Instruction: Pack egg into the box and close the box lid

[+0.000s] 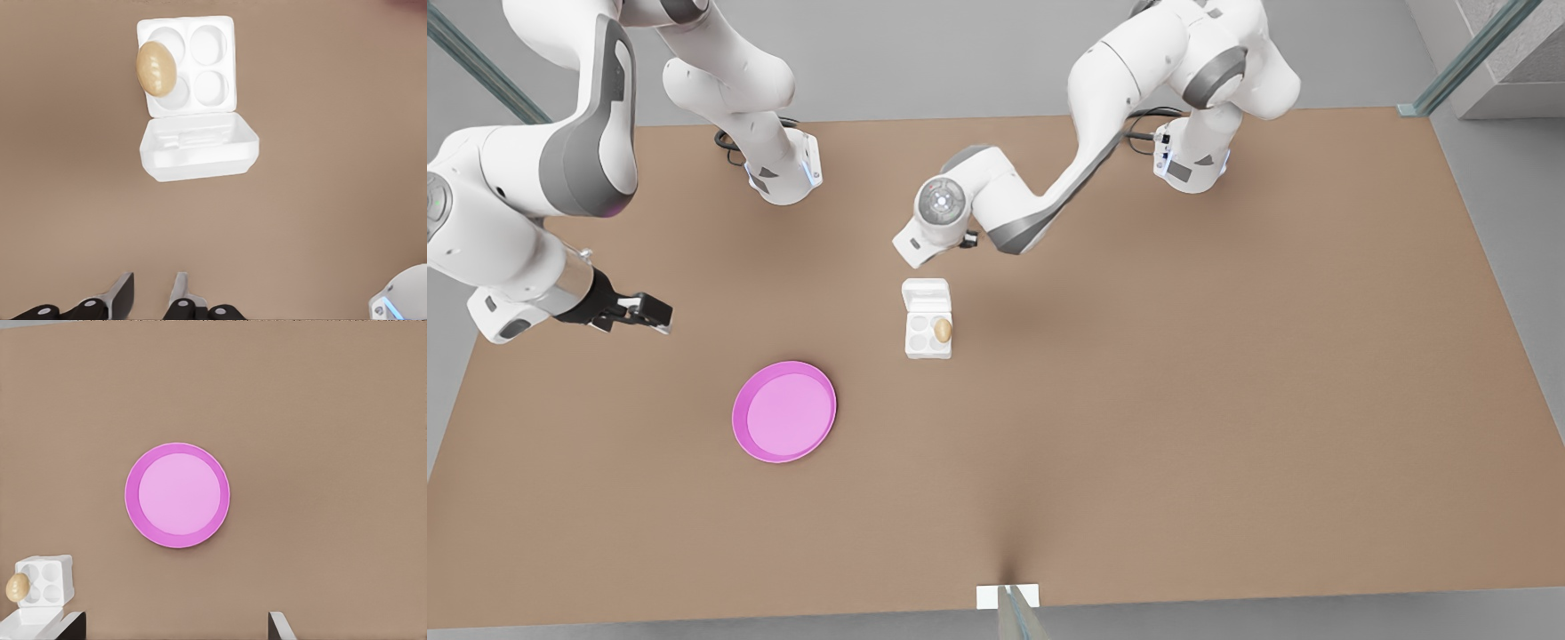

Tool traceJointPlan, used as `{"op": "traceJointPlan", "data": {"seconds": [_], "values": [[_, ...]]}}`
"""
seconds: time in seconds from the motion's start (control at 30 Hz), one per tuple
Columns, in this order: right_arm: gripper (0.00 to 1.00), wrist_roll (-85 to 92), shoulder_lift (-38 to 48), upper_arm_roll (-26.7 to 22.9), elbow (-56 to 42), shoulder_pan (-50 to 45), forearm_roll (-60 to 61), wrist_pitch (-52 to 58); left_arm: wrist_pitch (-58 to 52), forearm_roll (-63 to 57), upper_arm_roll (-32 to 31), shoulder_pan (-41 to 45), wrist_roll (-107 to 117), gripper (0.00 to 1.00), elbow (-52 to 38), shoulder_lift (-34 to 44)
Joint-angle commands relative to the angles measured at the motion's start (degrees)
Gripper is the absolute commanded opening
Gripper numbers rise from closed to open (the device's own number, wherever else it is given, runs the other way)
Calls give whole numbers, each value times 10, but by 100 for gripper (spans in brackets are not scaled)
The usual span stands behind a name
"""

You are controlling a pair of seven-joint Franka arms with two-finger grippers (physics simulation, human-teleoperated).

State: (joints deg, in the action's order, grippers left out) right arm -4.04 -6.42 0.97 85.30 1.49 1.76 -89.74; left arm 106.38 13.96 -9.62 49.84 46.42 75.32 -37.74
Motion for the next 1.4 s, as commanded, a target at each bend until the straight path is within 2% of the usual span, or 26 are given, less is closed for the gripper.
{"op": "traceJointPlan", "data": {"seconds": [0.0,0.57,1.1,1.37], "values": [[100,0,0,0,0,-1,0,0,4,1,0,0,0,42,1,-1],[100,0,-2,-1,-1,1,0,1,167,-20,4,32,1,42,1,-86],[100,0,-2,-1,-1,1,0,1,200,-26,16,25,-5,42,-26,-104],[100,0,-2,-1,-1,0,0,1,203,-25,21,5,-11,45,-61,-111]]}}
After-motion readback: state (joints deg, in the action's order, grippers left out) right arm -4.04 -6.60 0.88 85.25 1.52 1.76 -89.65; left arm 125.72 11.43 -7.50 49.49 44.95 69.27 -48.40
